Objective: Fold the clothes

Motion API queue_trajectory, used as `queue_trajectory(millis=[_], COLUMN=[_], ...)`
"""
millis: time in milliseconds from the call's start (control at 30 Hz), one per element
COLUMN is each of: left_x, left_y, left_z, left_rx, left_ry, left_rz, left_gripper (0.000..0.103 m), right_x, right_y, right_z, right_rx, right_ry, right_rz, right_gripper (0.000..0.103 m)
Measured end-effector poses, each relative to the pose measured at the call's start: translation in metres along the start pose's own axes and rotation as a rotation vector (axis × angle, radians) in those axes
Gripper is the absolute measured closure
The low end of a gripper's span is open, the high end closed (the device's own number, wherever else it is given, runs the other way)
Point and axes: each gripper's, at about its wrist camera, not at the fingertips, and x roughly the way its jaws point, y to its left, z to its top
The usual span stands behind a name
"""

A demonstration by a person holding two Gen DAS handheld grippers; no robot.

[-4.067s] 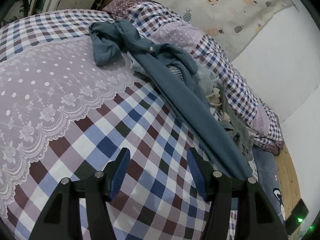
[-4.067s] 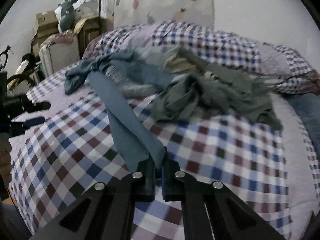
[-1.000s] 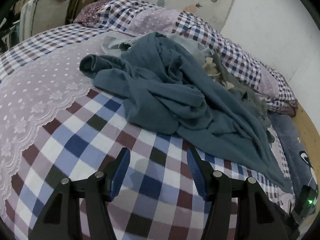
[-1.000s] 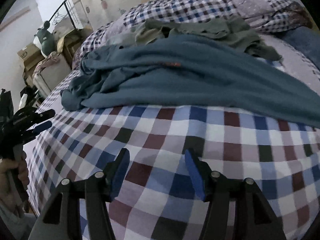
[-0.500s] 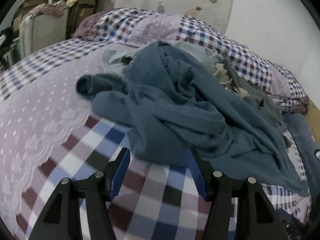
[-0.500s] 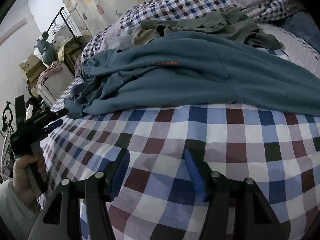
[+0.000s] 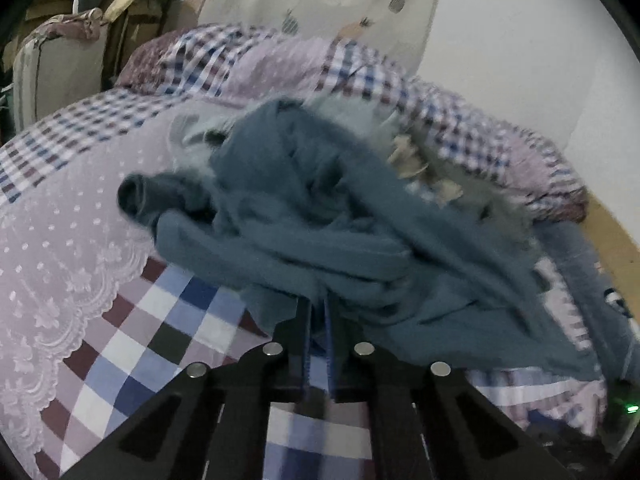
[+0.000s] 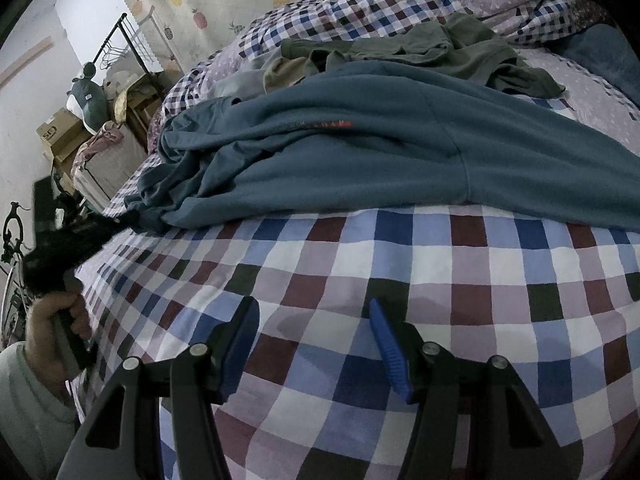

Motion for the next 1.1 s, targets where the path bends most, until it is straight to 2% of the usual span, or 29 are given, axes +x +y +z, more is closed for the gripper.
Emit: queue_trajectory(millis=[167, 267, 333, 400, 500, 533, 600, 633, 667, 767, 933, 1033, 1100], left_x=[-0.064, -0.100, -0.106, -0.100, -0.074, -0.062, -0.040, -0.030, -0.023, -0.001, 0.025, 0.038, 0.040], left_y=[-0.026, -0.043, -0.047, -0.043, -0.022, -0.013, 0.002, 0.007, 0.010, 0.014, 0.008, 0.009, 0.011], left_z=[0.012, 0.013, 0.011, 0.006, -0.006, -0.009, -0.015, -0.017, -0.019, -0.022, -0.024, -0.025, -0.025], left_rx=[0.016, 0.069, 0.094, 0.094, 0.026, 0.001, -0.050, -0.063, -0.069, -0.064, 0.007, 0.015, 0.006], left_ry=[-0.120, -0.202, -0.216, -0.197, -0.120, -0.083, -0.012, 0.011, 0.026, 0.065, 0.112, 0.123, 0.126], left_rz=[-0.176, -0.241, -0.225, -0.192, -0.133, -0.100, -0.037, -0.016, 0.002, 0.042, 0.070, 0.072, 0.060], left_gripper=[0.103, 0.103, 0.103, 0.103, 0.099, 0.093, 0.076, 0.057, 0.044, 0.038, 0.038, 0.040, 0.071], right_x=[-0.003, -0.008, -0.010, -0.013, -0.014, -0.014, -0.013, -0.013, -0.011, -0.007, -0.002, 0.001, 0.002], right_y=[0.004, 0.008, 0.010, 0.013, 0.014, 0.014, 0.014, 0.014, 0.014, 0.014, 0.014, 0.013, 0.013], right_z=[0.000, 0.000, 0.000, -0.002, -0.005, -0.006, -0.007, -0.008, -0.008, -0.007, -0.006, -0.004, -0.004], right_rx=[-0.020, -0.038, -0.046, -0.057, -0.064, -0.065, -0.067, -0.068, -0.067, -0.069, -0.073, -0.071, -0.070], right_ry=[-0.011, -0.027, -0.034, -0.041, -0.042, -0.039, -0.034, -0.032, -0.030, -0.022, -0.011, -0.006, -0.004], right_rz=[-0.007, 0.001, 0.004, 0.001, -0.006, -0.007, -0.009, -0.010, -0.009, -0.008, -0.006, -0.003, -0.001], right_gripper=[0.042, 0.042, 0.042, 0.042, 0.042, 0.042, 0.042, 0.042, 0.042, 0.042, 0.042, 0.042, 0.042])
